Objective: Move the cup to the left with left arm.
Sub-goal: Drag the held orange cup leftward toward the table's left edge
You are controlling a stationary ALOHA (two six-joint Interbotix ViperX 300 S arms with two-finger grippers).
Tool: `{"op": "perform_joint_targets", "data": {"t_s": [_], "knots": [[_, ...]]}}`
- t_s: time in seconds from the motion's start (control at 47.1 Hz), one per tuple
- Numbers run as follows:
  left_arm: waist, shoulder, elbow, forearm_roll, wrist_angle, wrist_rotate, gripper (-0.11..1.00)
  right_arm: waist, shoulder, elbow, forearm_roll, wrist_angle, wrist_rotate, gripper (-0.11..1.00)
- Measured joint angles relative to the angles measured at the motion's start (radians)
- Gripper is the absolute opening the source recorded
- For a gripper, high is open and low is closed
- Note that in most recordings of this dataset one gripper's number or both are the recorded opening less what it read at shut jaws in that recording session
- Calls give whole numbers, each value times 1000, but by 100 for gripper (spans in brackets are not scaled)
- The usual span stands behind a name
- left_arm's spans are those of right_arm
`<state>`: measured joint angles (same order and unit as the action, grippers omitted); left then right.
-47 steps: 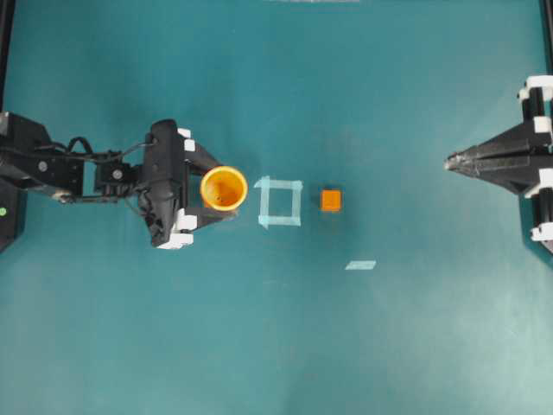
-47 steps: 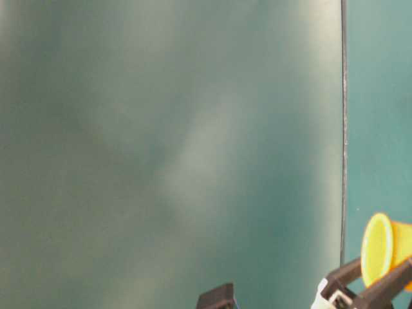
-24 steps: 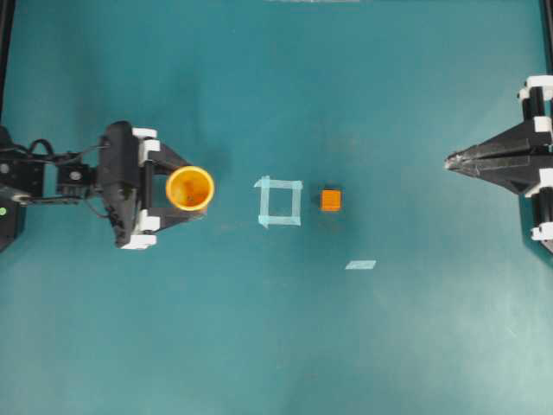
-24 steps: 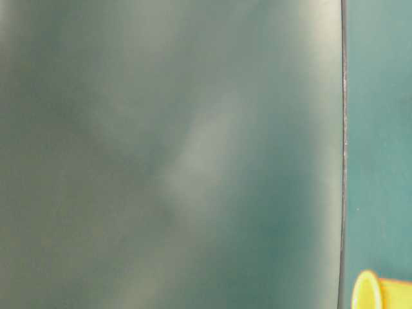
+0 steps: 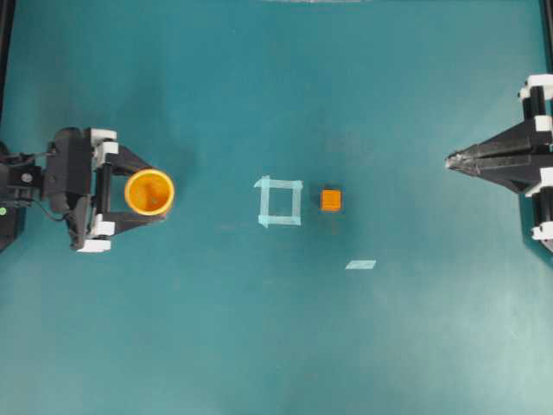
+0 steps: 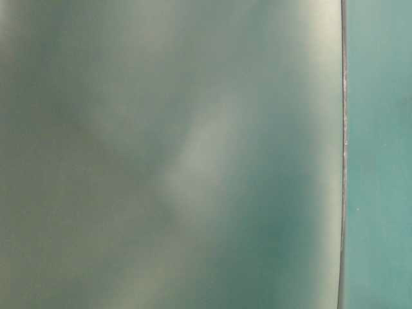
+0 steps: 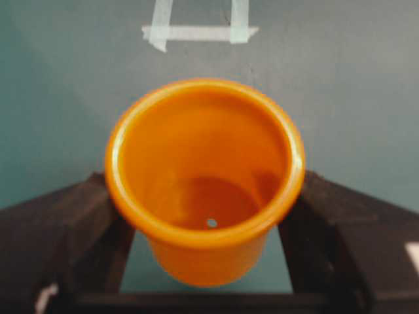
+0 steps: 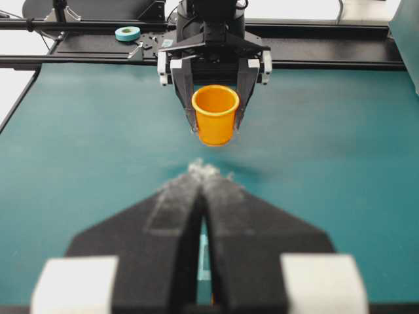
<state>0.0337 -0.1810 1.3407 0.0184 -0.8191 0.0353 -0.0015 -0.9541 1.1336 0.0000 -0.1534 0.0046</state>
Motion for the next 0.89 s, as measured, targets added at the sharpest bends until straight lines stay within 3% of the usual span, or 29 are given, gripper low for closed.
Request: {"op": "perform_joint_targets", "data": {"t_s": [0.255,0.594,0.891], "knots": [[-2,-156,37,0,167,6,62,-5,2,-2,0,0,2,0],[-28,-328,112,2,199,6,62,-15,2,-2,0,-2,2,0],[-74,-433,133,2,318,6,62,-17,2,-2,-2,0,2,0]]}}
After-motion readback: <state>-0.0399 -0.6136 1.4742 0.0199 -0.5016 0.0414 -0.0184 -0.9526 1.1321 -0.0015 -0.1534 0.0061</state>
